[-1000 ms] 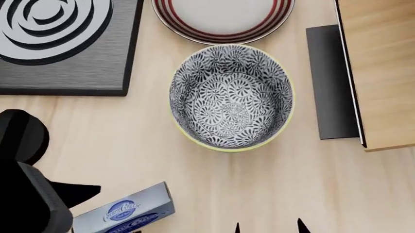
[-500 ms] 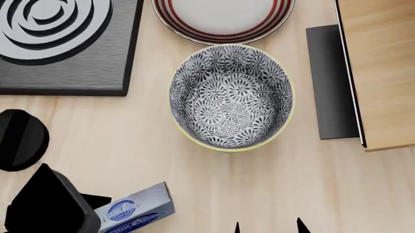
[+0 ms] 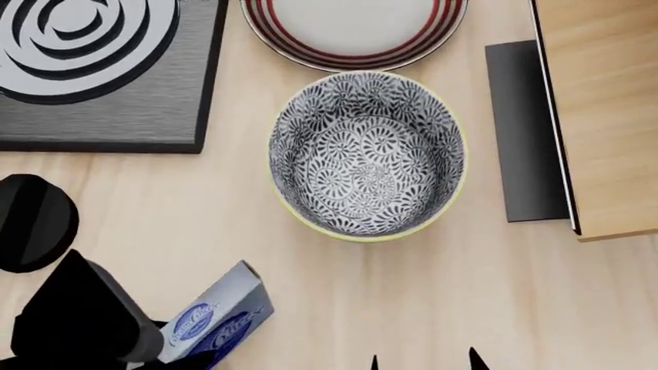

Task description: Pick up the cream cheese and put it in the bowl.

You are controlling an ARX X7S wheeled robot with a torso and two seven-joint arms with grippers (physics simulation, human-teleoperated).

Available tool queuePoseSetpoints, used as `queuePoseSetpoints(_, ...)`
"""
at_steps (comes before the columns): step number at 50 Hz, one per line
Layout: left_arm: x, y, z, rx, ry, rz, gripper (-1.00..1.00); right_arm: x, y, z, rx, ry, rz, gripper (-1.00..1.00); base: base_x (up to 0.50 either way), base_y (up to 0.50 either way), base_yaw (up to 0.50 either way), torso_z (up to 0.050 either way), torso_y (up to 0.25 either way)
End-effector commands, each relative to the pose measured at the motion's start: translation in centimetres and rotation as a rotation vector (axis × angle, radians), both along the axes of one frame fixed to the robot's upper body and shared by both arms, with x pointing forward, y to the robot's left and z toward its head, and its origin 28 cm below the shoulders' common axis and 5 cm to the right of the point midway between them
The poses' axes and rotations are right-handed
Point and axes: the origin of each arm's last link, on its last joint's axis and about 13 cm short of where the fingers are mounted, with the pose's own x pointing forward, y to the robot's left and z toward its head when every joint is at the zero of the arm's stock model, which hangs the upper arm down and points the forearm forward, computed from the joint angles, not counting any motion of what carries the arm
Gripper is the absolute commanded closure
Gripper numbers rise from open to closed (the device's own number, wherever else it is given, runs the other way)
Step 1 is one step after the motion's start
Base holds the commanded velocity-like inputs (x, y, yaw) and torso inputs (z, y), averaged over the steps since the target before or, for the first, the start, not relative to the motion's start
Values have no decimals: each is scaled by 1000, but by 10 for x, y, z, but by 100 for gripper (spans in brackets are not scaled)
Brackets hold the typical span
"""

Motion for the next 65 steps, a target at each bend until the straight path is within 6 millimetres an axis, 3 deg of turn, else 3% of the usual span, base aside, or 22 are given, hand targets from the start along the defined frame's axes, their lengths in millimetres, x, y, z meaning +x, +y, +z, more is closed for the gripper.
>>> queuePoseSetpoints(1,4,0,-1,23,-1,39,100,0,-1,0,3,-3,-2,-100,0,0,-4,0,0)
queuePoseSetpoints(5,3,-2,-3,14,-20,46,100,0,0,1,1,-4,-1,-100,3,-2,-2,-2,-3)
queuePoseSetpoints(11,1,-6,15,3,-64,54,100,0,-1,1,2,-6,-5,-100,0,-1,-1,0,0)
queuePoseSetpoints(15,1,-7,31,-11,-85,71,100,-1,-2,1,4,-8,-5,-100,0,0,0,0,0)
queuePoseSetpoints(18,-2,-8,64,-33,-149,85,100,-1,-2,1,6,-8,-5,-100,0,0,0,0,0)
queuePoseSetpoints(28,-10,-13,89,-29,-214,86,100,3,-6,2,12,-2,-9,-100,0,0,0,0,0)
queuePoseSetpoints(33,-7,-18,113,-32,-229,93,100,-2,-5,2,6,-13,-6,-100,0,0,0,0,0)
queuePoseSetpoints(43,27,-28,151,-18,-219,169,100,0,-8,0,8,-8,-13,-100,0,0,0,0,0)
queuePoseSetpoints(49,35,-38,179,-24,-229,196,100,2,-9,-3,13,-3,-8,-100,0,0,0,0,0)
queuePoseSetpoints(58,54,-66,185,111,-232,215,100,4,-13,-7,23,2,-9,-100,0,0,0,0,0)
queuePoseSetpoints(65,57,-81,194,167,-205,225,100,8,-19,-12,42,19,-28,-100,0,0,0,0,0)
